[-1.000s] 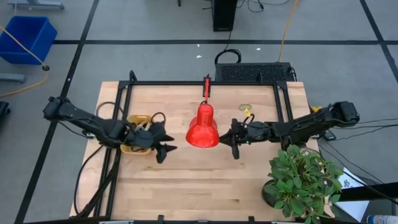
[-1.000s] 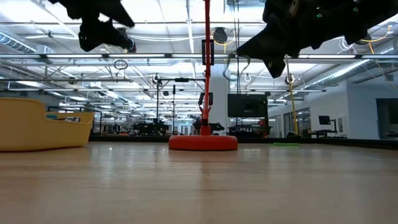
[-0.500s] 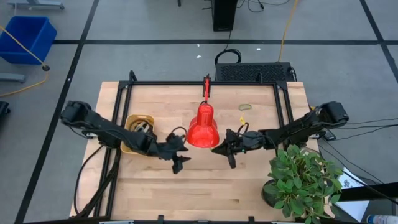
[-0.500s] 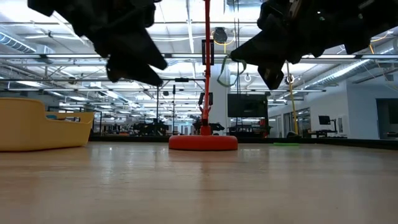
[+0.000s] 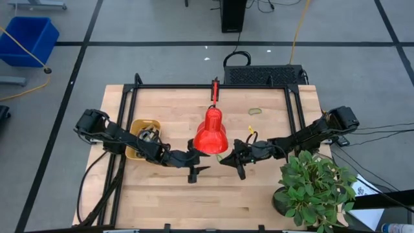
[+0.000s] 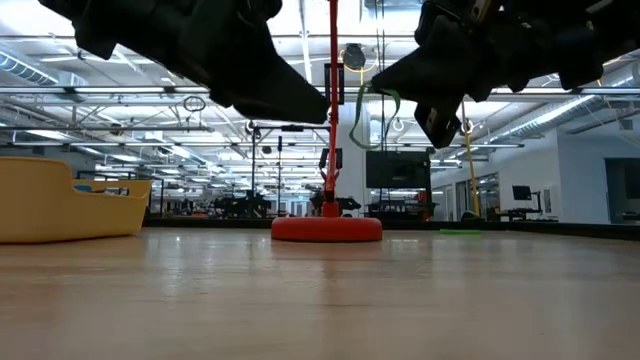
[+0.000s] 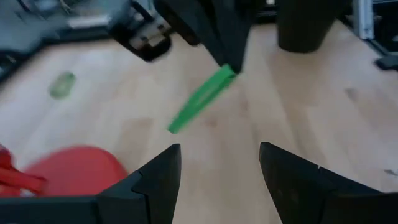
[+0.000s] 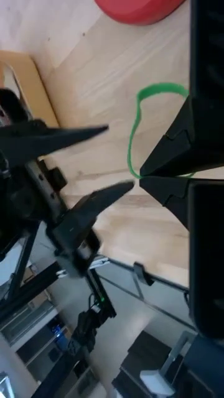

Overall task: Pick and place rubber bands into bin
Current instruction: Put the bottom green rubber band into the yellow bin

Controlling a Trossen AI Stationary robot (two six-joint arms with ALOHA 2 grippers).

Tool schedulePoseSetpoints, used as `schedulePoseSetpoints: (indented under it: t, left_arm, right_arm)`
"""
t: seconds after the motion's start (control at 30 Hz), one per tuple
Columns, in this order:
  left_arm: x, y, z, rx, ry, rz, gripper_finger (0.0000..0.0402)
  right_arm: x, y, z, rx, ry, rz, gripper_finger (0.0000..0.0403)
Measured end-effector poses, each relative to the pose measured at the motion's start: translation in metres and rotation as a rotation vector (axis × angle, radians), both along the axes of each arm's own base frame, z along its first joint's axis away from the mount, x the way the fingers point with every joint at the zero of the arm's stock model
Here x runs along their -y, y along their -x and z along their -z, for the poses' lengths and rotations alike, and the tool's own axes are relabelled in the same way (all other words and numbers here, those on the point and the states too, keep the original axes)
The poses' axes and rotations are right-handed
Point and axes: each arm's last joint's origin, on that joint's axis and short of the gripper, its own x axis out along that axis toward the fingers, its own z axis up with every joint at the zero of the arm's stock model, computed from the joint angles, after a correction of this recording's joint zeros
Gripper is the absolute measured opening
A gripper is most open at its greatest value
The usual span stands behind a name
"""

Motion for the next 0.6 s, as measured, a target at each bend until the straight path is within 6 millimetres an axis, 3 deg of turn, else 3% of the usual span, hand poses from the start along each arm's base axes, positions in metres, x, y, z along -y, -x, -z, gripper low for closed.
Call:
schedulePoseSetpoints:
  t: [0.2, 0.6]
  left_arm:
    - [-0.0022, -0.0018, -0.0006, 0.027, -0.117, -0.038, 0.0225]
    - [-0.0023, -0.0039, -0.0054, 0.078, -0.108, -0.044, 0.0225]
  right_arm:
    - [0.0000, -0.0002, -0.0004, -0.001, -0.018, 0.004, 0.0000]
    - [0.0000, -0.0002, -0.0006, 0.001, -0.019, 0.003, 0.0000]
